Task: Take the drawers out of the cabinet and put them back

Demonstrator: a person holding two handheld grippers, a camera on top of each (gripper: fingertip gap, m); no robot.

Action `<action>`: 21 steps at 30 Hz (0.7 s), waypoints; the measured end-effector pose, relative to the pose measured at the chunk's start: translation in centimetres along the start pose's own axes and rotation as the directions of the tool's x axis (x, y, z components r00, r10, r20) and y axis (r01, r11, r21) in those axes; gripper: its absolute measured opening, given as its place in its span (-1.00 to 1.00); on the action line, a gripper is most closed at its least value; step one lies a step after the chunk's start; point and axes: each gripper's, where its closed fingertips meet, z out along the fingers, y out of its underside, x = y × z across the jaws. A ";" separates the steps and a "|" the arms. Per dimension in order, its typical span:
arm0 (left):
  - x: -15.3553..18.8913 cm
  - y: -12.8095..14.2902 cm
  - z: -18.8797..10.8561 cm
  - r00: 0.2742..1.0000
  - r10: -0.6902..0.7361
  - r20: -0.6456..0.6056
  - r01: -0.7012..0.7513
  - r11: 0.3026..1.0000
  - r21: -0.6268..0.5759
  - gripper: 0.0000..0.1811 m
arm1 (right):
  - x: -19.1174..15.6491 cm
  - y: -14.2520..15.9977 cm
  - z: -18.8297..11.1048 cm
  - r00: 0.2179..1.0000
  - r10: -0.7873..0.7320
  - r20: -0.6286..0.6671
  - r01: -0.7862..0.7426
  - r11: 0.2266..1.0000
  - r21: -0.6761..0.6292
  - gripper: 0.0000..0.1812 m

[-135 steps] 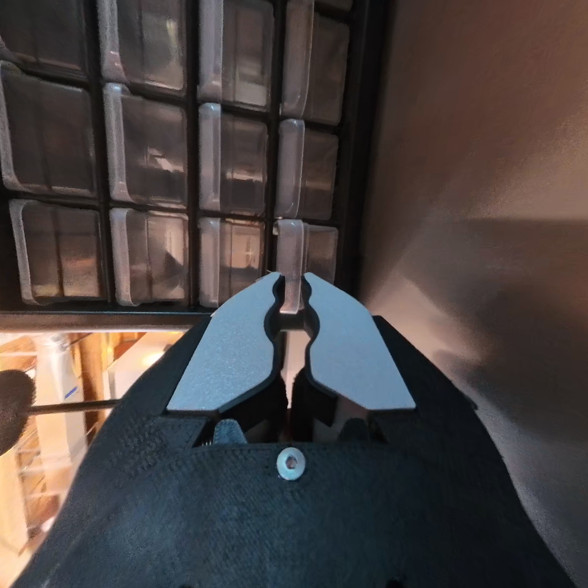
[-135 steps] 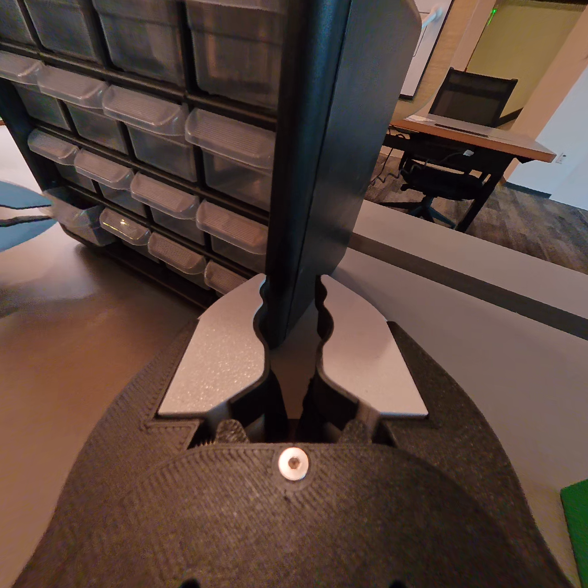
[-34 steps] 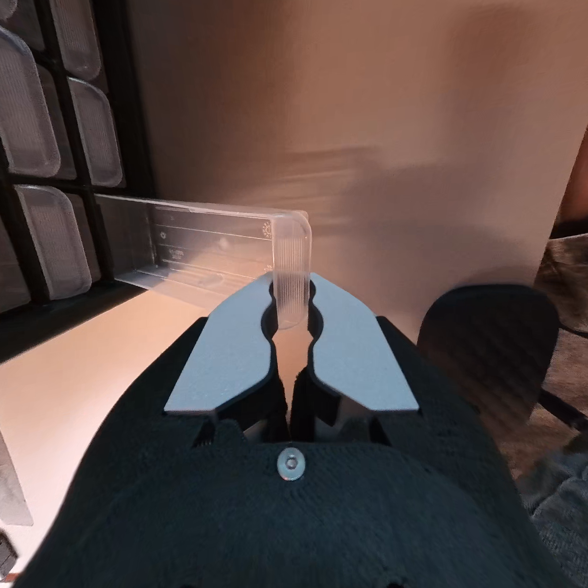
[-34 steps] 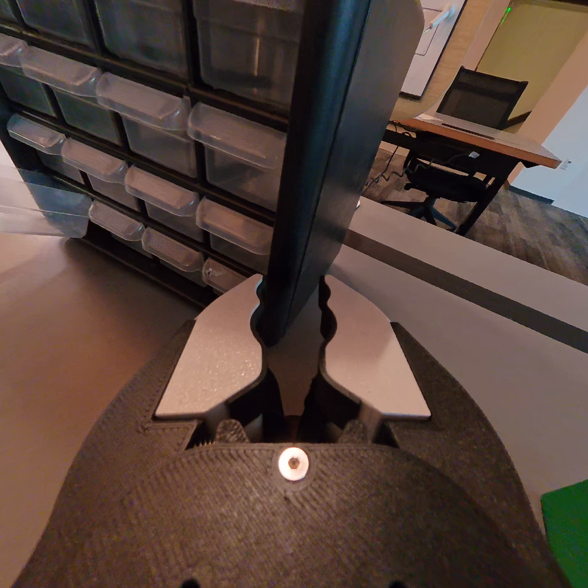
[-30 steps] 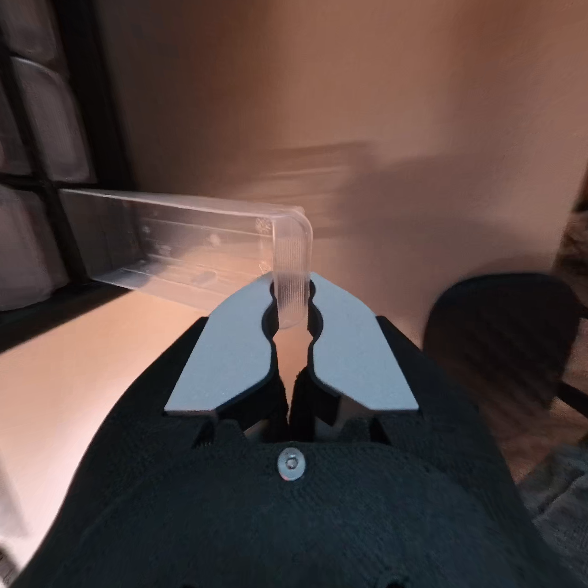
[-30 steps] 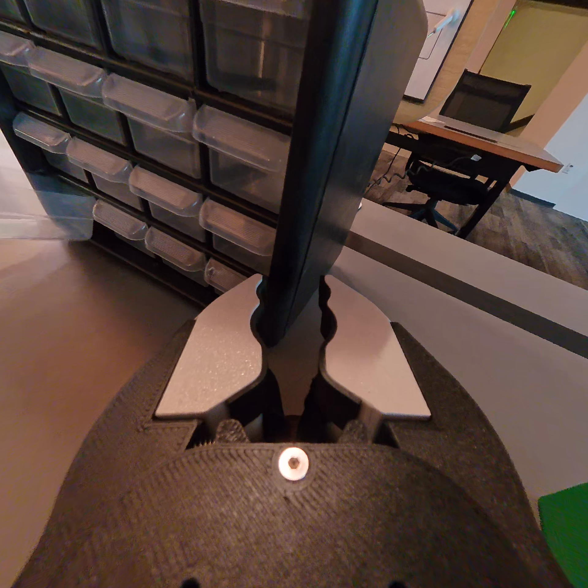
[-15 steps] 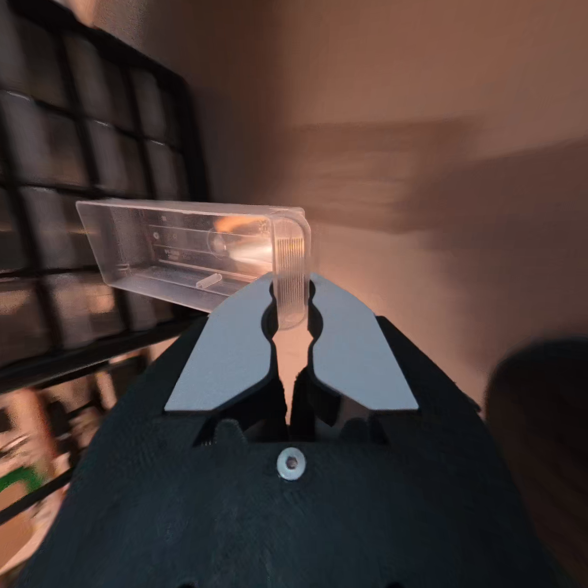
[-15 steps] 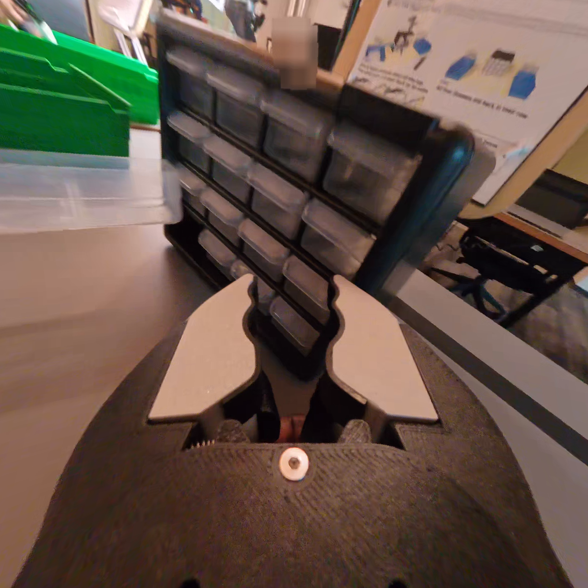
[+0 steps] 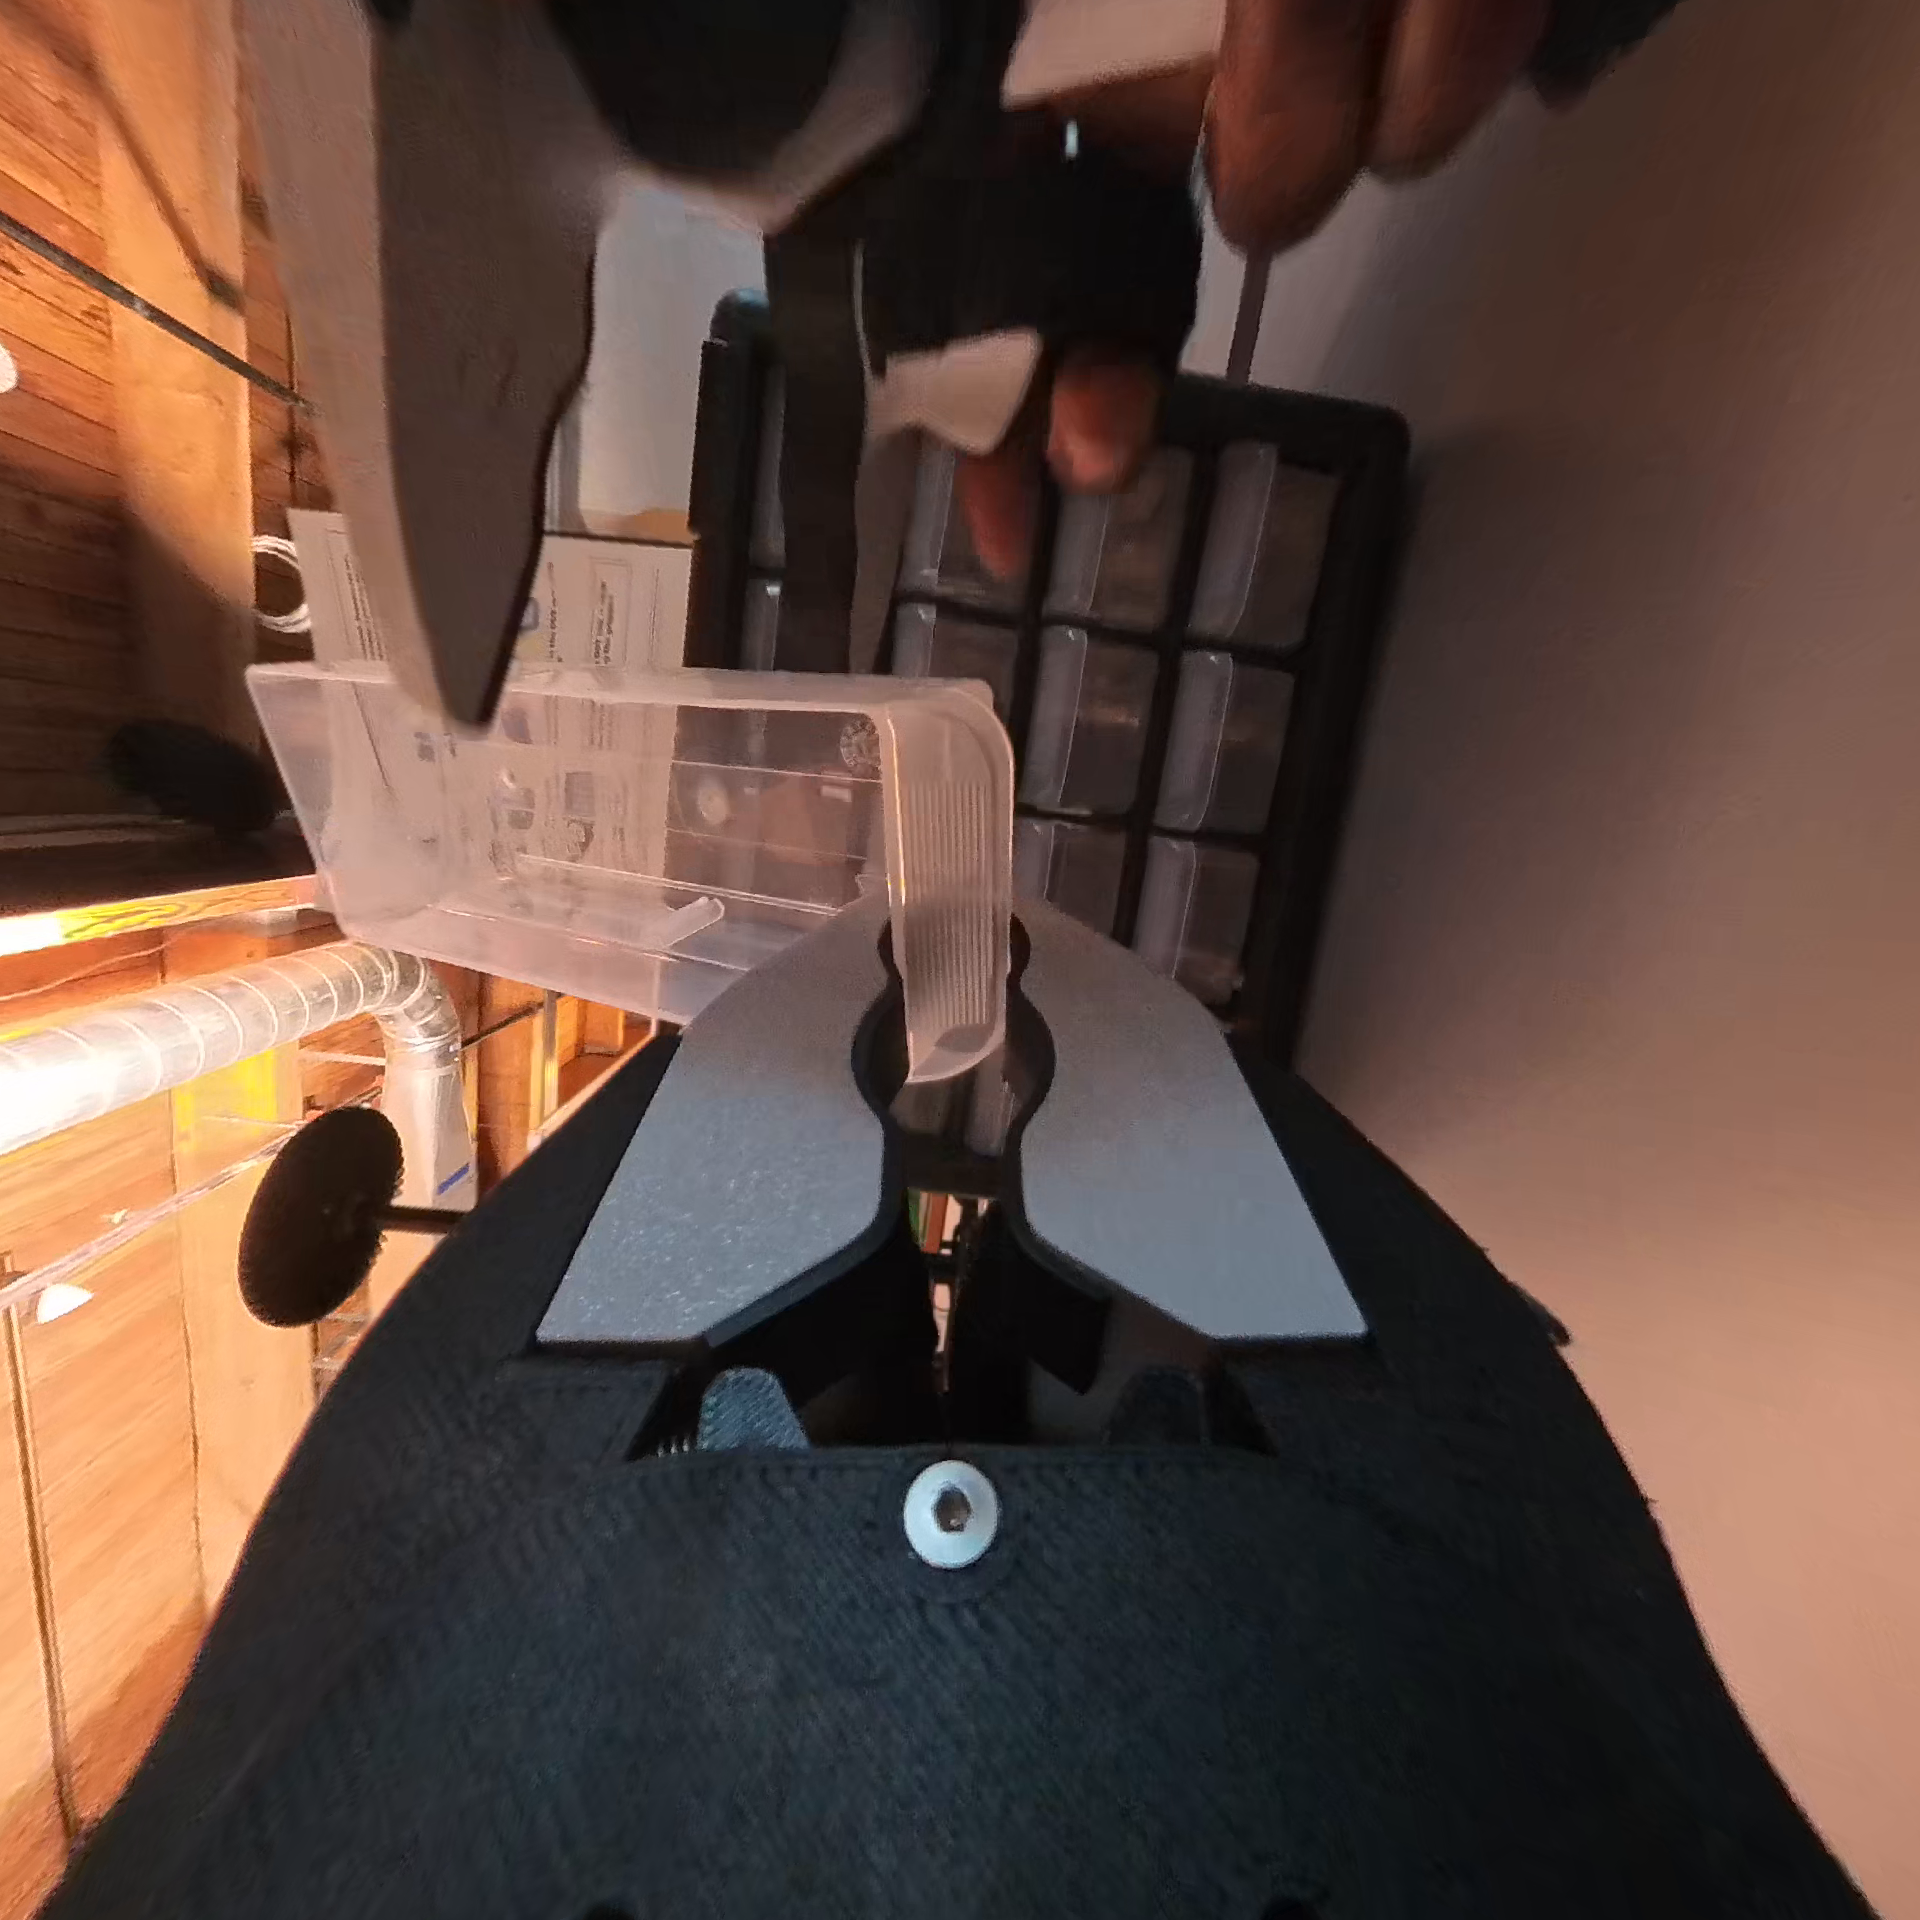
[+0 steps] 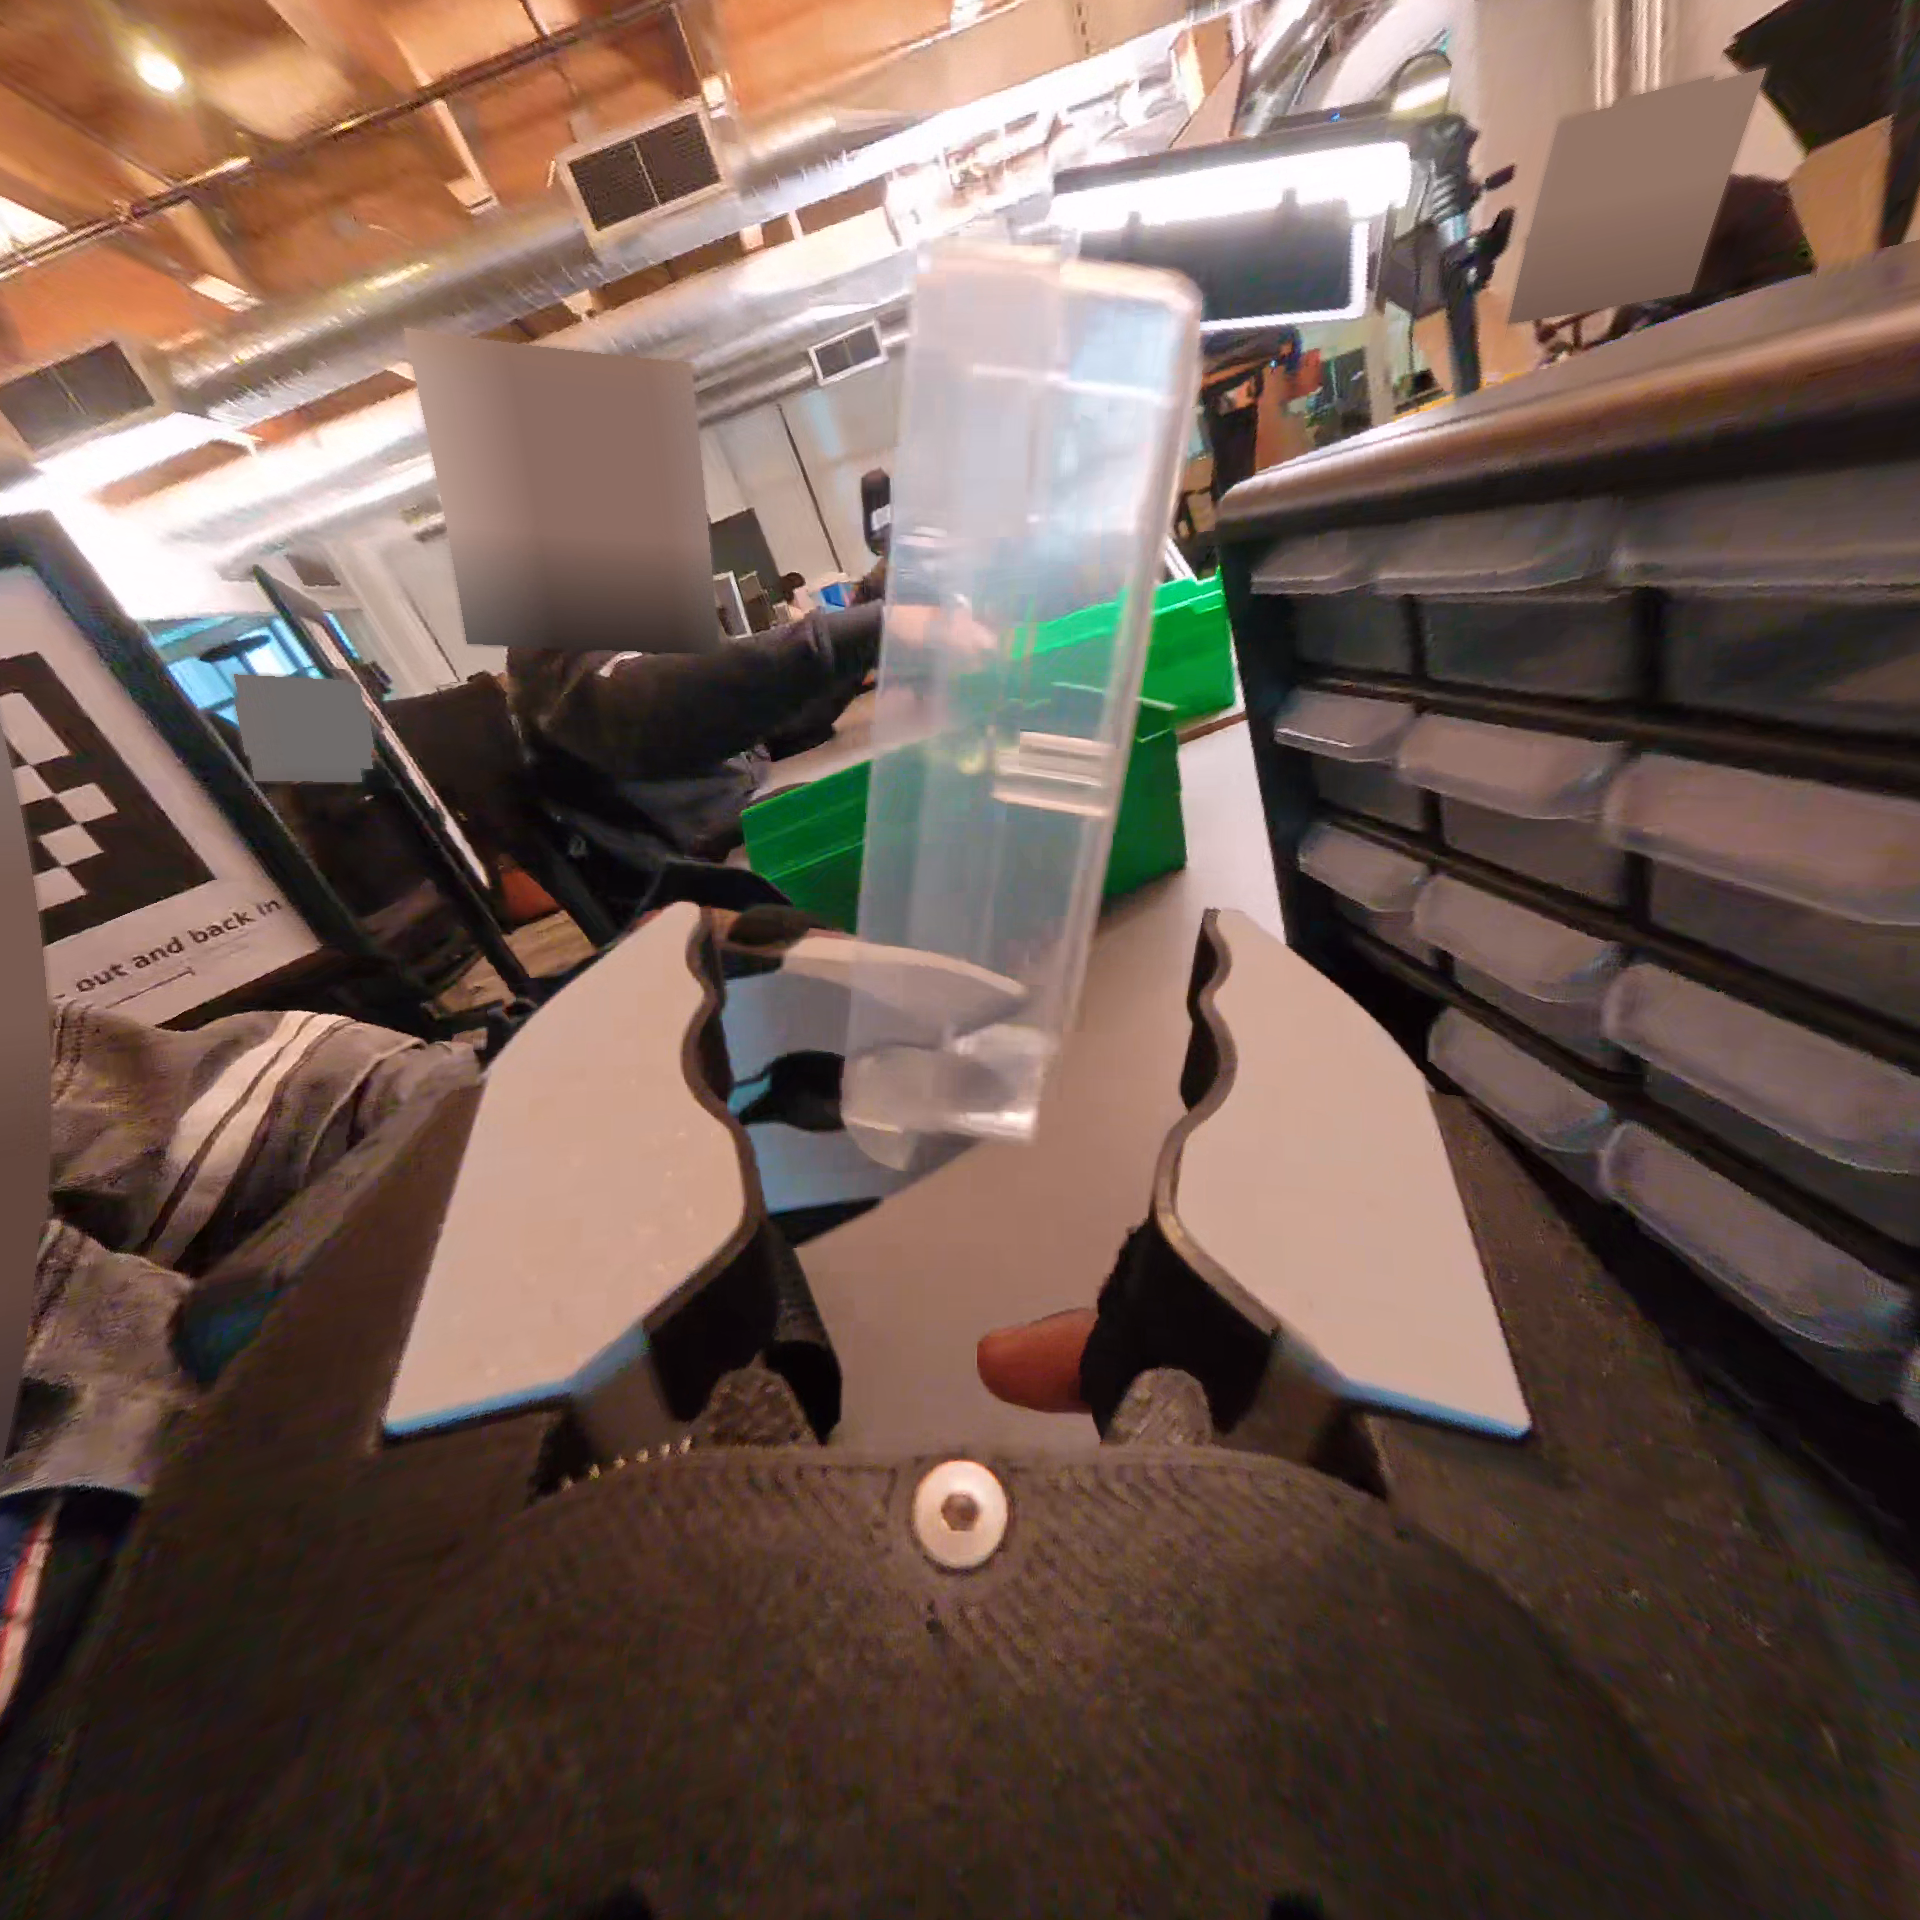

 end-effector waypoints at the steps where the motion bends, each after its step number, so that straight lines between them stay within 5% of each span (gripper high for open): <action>1: 0.2 -0.2 0.1 1.000 0.009 0.008 -0.009 1.000 0.004 -0.85 | 0.0 0.3 0.4 1.000 -0.006 -0.011 0.006 1.000 0.005 -0.05; 7: 1.3 -1.3 0.0 0.993 0.105 0.061 -0.108 0.993 0.038 -0.85 | 0.3 3.0 2.0 0.997 -0.063 -0.051 0.059 0.995 -0.077 -0.40; 13: 1.6 -1.5 0.0 0.994 0.090 0.062 -0.095 0.992 0.087 -0.84 | 0.4 3.3 2.0 0.995 -0.077 -0.059 0.071 0.993 -0.096 -0.42; 16: 1.5 -2.3 -0.5 0.998 -0.066 0.003 0.064 0.978 0.200 -0.69 | -0.1 3.1 1.8 0.996 -0.090 -0.026 0.086 0.991 -0.104 -0.40; 18: 0.7 -3.0 -1.3 0.966 -0.243 -0.085 0.257 0.917 0.304 -0.59 | -0.2 2.4 1.4 0.994 -0.103 -0.025 0.100 0.991 -0.083 -0.42; 21: -1.4 -4.2 -3.4 0.807 -0.503 -0.308 0.590 0.674 0.445 -0.43 | -0.1 1.4 0.5 0.995 -0.102 -0.017 0.101 0.993 -0.063 -0.41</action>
